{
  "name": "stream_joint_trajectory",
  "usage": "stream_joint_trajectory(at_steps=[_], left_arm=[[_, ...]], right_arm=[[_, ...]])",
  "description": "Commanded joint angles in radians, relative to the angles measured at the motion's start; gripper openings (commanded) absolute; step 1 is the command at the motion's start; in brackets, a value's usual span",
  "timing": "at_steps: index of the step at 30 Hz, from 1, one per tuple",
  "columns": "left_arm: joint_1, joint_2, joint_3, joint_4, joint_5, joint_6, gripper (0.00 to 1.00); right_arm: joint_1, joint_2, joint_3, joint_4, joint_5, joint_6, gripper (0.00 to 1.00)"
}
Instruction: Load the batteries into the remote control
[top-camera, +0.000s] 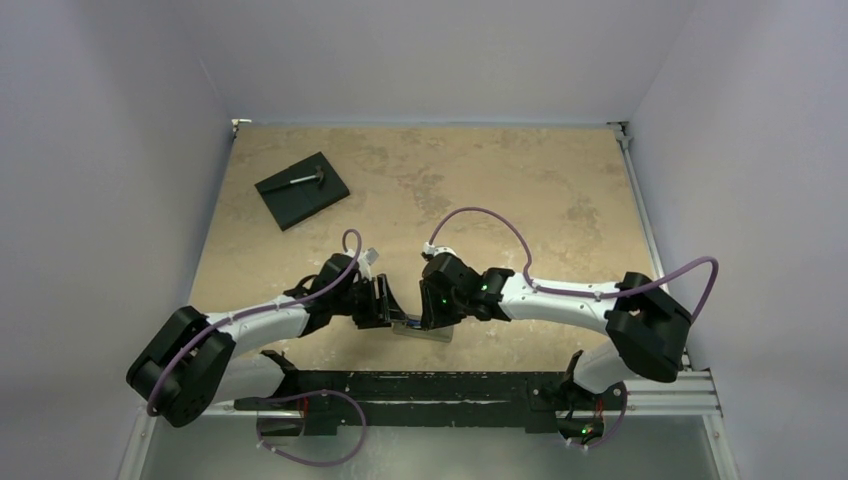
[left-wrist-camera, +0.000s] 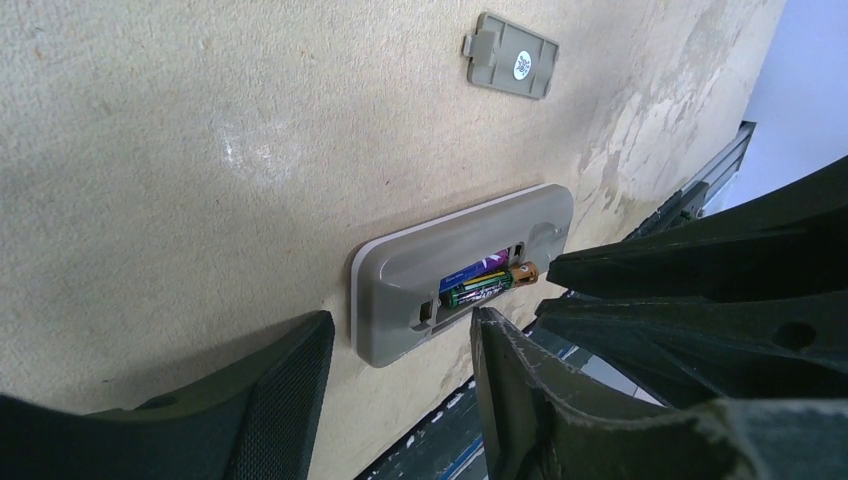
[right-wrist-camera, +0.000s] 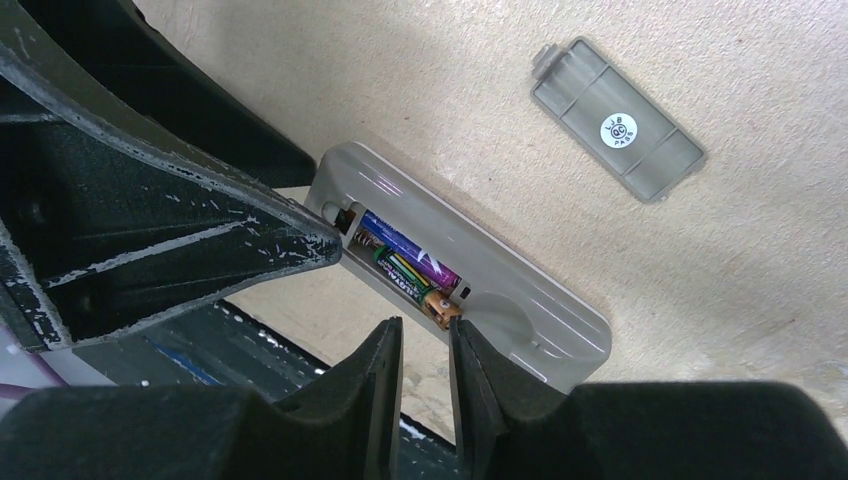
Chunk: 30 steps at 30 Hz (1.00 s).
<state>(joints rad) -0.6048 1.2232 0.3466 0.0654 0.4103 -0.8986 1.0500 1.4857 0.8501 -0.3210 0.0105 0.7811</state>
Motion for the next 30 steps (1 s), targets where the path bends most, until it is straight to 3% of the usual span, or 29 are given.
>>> stream_joint_trajectory(at_steps=[1, 30], left_arm=[[-0.006, 0.007, -0.006, 0.051, 0.016, -0.003, 0.51], [-0.008, 0.020, 0.003, 0.066, 0.041, -0.004, 0.43]], right_arm=[[-0.006, 0.011, 0.004, 0.020, 0.022, 0.015, 0.30], [-0.007, 0.068, 0.018, 0.077, -0.048, -0.023, 0.18]])
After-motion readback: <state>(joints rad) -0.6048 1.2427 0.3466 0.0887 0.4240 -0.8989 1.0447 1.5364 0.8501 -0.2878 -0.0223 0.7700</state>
